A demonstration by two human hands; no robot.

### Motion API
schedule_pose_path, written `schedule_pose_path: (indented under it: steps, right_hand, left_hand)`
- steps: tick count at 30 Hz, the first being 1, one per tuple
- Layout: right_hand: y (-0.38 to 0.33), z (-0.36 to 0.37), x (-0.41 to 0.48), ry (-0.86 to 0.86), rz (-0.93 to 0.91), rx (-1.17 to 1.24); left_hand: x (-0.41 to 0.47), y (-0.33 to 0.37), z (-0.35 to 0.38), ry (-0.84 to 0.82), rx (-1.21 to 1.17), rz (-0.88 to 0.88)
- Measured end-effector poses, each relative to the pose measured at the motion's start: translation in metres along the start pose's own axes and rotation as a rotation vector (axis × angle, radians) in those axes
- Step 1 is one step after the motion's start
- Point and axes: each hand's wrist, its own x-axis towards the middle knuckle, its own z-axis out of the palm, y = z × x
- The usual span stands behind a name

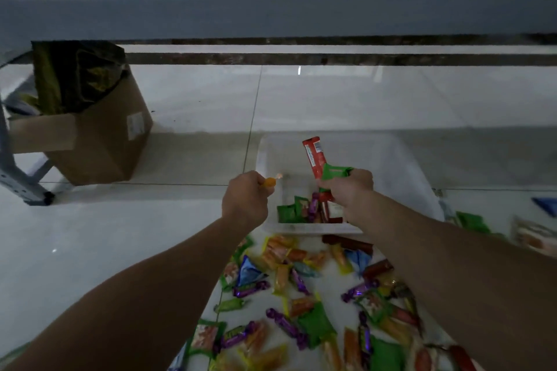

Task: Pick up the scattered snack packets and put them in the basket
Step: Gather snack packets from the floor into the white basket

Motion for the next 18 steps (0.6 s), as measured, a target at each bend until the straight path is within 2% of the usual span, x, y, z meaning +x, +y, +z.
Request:
schedule_pose_path:
  steps: [7,12,15,18]
  right_hand:
    - [0.017,-0.019,0.035,0.012,0.035,0.012]
    - [0.025,-0.015,0.047,-0.006,0.032,0.017]
    - [0.029,-0.009,0.055,-0.003,0.039,0.021]
    - [0.032,-0.004,0.061,-0.003,0.054,0.018]
  left_hand:
    - [0.007,0.028,0.047,0.056,-0.047,-0.003]
    - [0.022,0.041,0.068,0.084,-0.182,-0.164]
    - [0.028,0.042,0.072,0.068,-0.251,-0.208]
    - [0.026,0.038,0.070,0.022,-0.256,-0.175]
